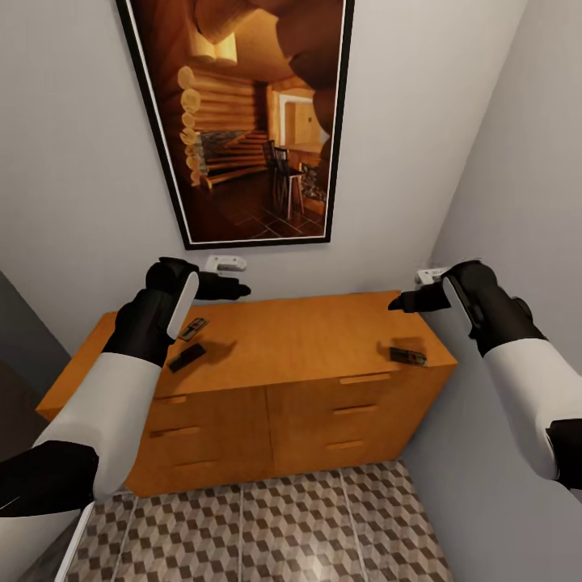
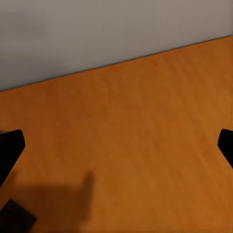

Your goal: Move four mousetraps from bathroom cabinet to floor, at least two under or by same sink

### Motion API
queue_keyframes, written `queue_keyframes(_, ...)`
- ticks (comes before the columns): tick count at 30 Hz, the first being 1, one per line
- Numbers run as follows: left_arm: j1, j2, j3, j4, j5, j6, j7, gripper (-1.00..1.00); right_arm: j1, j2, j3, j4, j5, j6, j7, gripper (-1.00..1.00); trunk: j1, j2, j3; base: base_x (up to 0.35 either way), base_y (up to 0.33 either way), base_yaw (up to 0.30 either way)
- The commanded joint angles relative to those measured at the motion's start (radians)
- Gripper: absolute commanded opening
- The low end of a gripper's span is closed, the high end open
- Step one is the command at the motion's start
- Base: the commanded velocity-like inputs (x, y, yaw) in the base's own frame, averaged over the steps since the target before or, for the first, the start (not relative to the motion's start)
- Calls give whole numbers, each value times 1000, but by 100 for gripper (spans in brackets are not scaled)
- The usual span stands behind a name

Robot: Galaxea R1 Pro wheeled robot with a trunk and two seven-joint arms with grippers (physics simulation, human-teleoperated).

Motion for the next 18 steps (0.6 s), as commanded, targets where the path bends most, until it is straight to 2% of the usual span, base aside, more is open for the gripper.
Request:
queue_keyframes(1, -1, 0, 0, 2, 8, 5, 5, 100, -1, -4, 22, 5, 2, 4, 33, 100, 0, -1, -1, 1, -2, 0)
queue_keyframes(4, -1, 0, 0, 8, 8, 5, 5, 100, -1, -19, 111, 18, 8, 4, 140, 100, 0, -1, -1, 0, -1, 0)
queue_keyframes(7, -1, 0, 0, 12, 7, 5, 5, 100, -1, -44, 227, 26, 13, 4, 248, 100, 0, -1, -1, 0, 0, 0)
queue_keyframes(8, -1, 0, 0, 17, 7, 5, 5, 100, -1, -65, 298, 30, 16, 4, 311, 100, 0, -1, -1, 0, 0, 0)
queue_keyframes(10, -1, 0, 0, 21, 7, 5, 5, 100, -1, -84, 357, 33, 16, -10, 360, 100, 0, -1, -1, 0, 0, 0)
queue_keyframes(13, -1, 0, 0, 27, 6, 5, 5, 100, -2, -106, 411, 38, 13, -55, 405, 100, 0, -1, -1, 0, 0, 0)
queue_keyframes(18, -1, 0, -1, 33, 4, 5, 5, 100, -2, -126, 456, 77, 13, -97, 441, 100, 0, -1, -1, 0, 0, 0)
